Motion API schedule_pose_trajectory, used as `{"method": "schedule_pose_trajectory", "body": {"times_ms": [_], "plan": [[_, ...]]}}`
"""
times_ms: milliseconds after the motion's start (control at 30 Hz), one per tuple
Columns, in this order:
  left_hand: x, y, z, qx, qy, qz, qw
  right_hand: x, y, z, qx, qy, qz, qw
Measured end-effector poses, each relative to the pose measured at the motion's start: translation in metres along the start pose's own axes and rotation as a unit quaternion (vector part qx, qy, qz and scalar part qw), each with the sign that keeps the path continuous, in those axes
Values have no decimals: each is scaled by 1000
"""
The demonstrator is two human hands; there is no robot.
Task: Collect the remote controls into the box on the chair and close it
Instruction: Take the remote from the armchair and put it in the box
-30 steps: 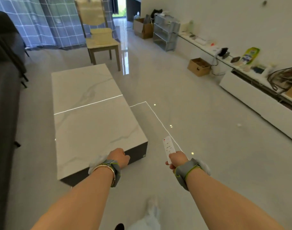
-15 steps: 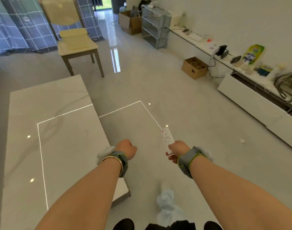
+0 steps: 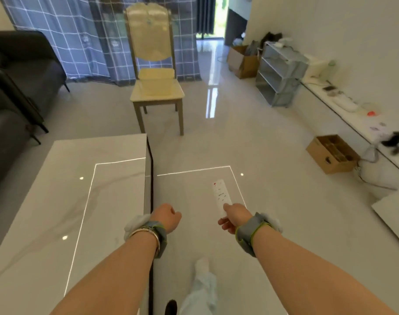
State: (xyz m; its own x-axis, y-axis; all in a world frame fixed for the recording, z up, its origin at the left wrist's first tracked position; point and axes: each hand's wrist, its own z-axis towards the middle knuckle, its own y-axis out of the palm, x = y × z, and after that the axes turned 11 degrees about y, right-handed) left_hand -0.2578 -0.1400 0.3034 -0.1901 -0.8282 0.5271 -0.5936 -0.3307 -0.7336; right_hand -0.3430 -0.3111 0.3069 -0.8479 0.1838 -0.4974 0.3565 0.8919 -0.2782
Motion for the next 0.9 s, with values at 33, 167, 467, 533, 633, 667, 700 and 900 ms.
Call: {"method": "schedule_pose_trajectory", "body": {"times_ms": [33, 167, 467, 533, 633, 667, 700, 900], "plan": [[6, -12, 27, 12, -7, -3, 1000, -28, -3, 16, -2, -9, -6, 1000], [38, -67, 125, 32, -20, -13, 999, -140, -15, 71, -4, -14, -21, 1000], [87, -175, 319, 56, -40, -6, 998, -347, -18, 191, -28, -71, -6, 997], [91, -192, 383, 65, -54, -15, 996, -399, -19, 240, -15, -90, -9, 996], [99, -218, 444, 61, -65, -24, 996, -459, -20, 290, 0, -106, -6, 994], [102, -227, 468, 58, -80, -29, 995, -485, -21, 307, 1, -98, -12, 995], [107, -242, 498, 60, -91, -35, 993, -518, -22, 327, -9, -85, -14, 996], [105, -318, 613, 91, -143, -66, 983, -676, -1, 414, -13, -91, -65, 994]]}}
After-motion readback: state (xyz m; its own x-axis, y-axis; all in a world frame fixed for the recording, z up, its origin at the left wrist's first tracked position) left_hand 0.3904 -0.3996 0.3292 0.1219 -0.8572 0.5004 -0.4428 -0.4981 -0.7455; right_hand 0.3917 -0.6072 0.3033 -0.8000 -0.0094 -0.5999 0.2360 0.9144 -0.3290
